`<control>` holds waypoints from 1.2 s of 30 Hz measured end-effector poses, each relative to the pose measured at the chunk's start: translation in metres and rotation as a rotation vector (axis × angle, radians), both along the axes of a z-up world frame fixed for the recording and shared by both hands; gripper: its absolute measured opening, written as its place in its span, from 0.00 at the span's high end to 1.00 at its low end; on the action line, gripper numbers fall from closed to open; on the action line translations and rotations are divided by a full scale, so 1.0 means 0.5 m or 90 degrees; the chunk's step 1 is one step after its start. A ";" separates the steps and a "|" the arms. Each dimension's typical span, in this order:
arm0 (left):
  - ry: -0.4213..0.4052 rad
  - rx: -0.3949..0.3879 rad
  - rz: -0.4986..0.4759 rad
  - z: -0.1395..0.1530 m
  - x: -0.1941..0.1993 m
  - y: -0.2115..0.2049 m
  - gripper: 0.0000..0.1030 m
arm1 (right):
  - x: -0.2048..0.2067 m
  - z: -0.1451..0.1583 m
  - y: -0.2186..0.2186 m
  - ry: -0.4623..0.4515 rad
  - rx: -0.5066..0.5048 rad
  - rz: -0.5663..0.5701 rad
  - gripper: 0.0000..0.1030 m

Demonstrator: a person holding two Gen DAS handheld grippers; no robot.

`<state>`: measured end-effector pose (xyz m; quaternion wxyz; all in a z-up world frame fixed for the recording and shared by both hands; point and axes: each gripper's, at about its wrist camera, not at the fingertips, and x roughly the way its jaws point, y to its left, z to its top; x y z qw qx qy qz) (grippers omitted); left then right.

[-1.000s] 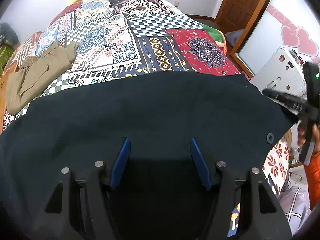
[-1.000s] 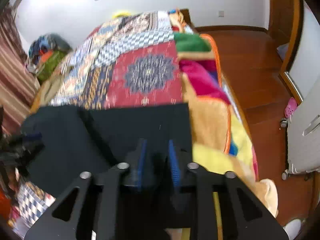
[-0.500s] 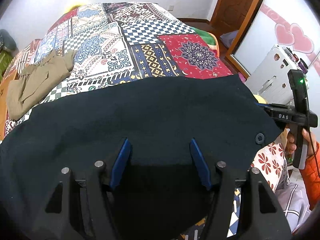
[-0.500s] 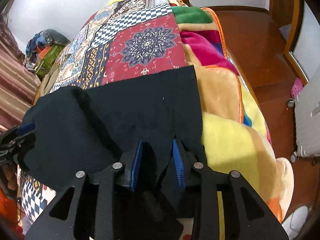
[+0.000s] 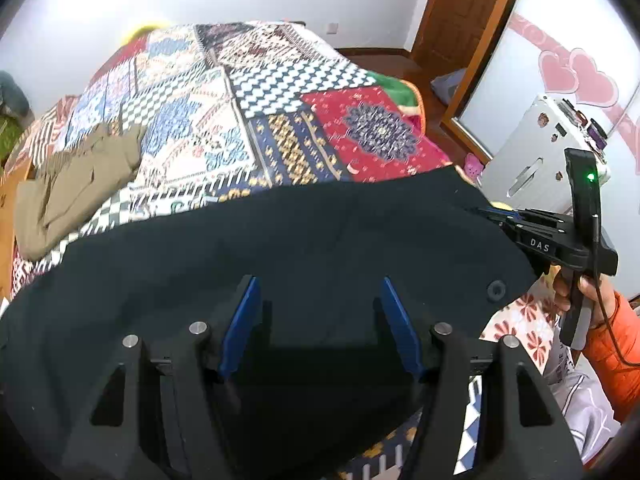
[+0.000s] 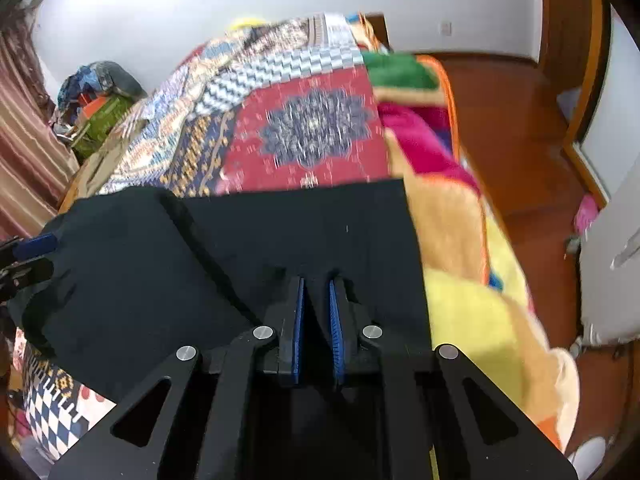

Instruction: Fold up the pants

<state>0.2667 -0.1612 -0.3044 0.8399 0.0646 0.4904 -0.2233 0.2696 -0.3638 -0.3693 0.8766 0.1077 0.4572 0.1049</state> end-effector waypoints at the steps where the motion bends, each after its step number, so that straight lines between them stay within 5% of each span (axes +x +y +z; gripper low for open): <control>1: -0.002 0.000 -0.003 0.003 0.001 -0.004 0.39 | 0.001 0.006 -0.001 -0.009 -0.002 -0.003 0.90; 13: 0.009 0.005 -0.005 -0.011 0.012 -0.023 0.39 | 0.055 0.067 -0.035 -0.102 -0.064 -0.041 0.90; 20: 0.019 0.013 0.027 -0.019 0.012 0.025 0.39 | 0.121 -0.007 -0.035 -0.010 -0.100 -0.037 0.84; 25: 0.012 0.021 0.059 0.001 0.001 0.085 0.39 | 0.085 0.026 -0.034 -0.013 -0.090 -0.040 0.78; 36: -0.003 0.035 0.093 0.052 -0.101 0.215 0.36 | -0.055 0.174 0.137 -0.111 -0.043 0.146 0.58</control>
